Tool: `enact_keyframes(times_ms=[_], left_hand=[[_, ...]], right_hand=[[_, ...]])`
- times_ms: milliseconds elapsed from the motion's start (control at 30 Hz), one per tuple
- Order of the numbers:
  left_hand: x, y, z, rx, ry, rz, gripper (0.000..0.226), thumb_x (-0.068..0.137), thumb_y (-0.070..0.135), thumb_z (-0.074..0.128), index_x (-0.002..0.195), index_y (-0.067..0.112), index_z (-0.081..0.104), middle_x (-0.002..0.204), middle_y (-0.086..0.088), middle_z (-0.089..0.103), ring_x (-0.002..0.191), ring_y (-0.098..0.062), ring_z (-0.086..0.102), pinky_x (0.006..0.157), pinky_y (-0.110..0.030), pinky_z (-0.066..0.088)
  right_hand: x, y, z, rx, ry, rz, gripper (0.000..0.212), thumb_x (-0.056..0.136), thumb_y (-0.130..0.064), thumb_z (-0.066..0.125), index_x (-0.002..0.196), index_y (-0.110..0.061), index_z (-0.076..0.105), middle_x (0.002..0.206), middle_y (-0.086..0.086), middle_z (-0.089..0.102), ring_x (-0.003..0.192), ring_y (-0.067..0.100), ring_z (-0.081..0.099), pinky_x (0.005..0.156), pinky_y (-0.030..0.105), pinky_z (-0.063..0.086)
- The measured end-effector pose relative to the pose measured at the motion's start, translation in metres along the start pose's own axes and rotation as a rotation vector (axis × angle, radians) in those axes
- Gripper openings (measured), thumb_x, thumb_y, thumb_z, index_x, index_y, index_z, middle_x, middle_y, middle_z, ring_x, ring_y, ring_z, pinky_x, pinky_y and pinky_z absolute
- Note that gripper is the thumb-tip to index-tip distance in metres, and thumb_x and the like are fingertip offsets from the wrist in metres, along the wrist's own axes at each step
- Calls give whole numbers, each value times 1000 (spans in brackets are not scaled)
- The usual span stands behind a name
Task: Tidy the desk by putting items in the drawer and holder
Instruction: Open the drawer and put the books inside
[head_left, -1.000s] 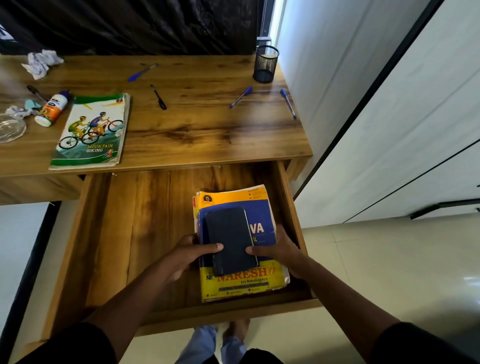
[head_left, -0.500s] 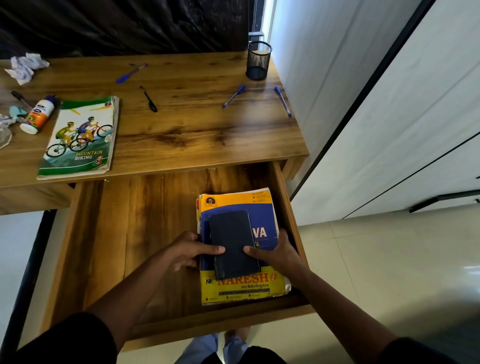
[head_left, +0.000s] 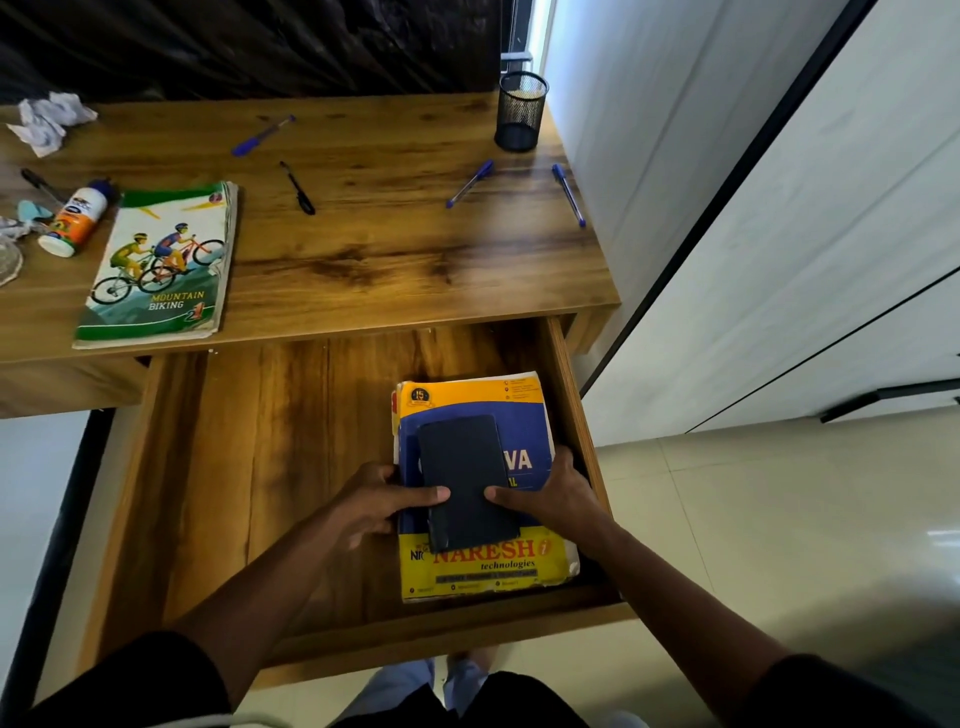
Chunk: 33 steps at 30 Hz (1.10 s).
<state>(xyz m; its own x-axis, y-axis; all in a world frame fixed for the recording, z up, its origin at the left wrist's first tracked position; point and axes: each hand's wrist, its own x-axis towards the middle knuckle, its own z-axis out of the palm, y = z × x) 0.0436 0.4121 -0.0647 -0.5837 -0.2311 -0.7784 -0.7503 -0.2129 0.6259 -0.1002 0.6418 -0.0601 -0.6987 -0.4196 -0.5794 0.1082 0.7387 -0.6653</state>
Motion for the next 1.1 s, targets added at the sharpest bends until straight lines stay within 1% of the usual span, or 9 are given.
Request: enact_keyframes(times_ms=[267,400,533,633,767,900,967,1033,1100], left_hand=[[-3,-14,9,-26,30,29,84,47,48,97,119,19,65,114,-3,75,104,-21,73,90,-46,61],[-2,-19,9,-12,38,47,90,41,57,97,118,23,65,114,-1,75,104,-19,73,90,-46,61],[-5,-17,8,45,31,69,86,46,63,93,118,26,65,115,2,74,105,-15,71,94,-42,59],[-8,-18,1,52,69,58,82,50,68,89,116,25,67,112,4,75,104,-13,71,93,-39,59],[-15,-22,-30,-30,259,61,62,65,73,81,107,28,69,109,5,73,102,-13,68,83,-34,58],[-23,-15,-89,-97,516,159,29,81,42,83,102,23,74,105,-5,76,90,-21,72,77,-43,63],[-31,-2,-129,-37,652,227,23,78,42,83,96,30,76,96,3,77,85,-21,74,79,-48,63],[-41,15,-169,116,786,280,15,86,38,76,100,32,74,98,11,73,90,-16,69,84,-36,55],[-49,34,-207,266,976,370,20,91,40,69,108,30,69,106,7,69,94,-17,66,86,-33,51]], right_hand=[[2,8,3,24,5,1,101,64,-54,92,139,-23,31,126,-5,60,108,14,63,73,26,55],[-4,5,8,52,49,-31,111,61,-57,92,145,-28,27,134,-5,53,121,18,59,94,42,58],[-15,-6,15,-139,169,-179,118,74,-51,87,159,-24,9,157,3,25,144,23,32,112,48,43],[-16,-23,23,-325,233,-341,112,83,-49,77,162,-21,3,169,6,4,157,27,8,125,49,25],[-3,-74,38,-366,203,-518,89,92,-41,70,160,-18,18,166,4,23,154,22,18,124,41,26],[11,-140,67,-360,144,-634,77,96,-36,67,158,-16,28,157,4,40,145,22,34,118,30,27],[19,-178,88,-395,105,-700,76,98,-36,63,160,-16,25,159,6,38,146,23,33,118,30,21],[29,-216,111,-406,47,-715,76,99,-40,61,161,-19,22,163,5,33,149,24,29,120,33,22],[43,-248,133,-403,8,-714,76,98,-45,59,161,-23,22,164,3,32,149,26,30,119,39,28]])
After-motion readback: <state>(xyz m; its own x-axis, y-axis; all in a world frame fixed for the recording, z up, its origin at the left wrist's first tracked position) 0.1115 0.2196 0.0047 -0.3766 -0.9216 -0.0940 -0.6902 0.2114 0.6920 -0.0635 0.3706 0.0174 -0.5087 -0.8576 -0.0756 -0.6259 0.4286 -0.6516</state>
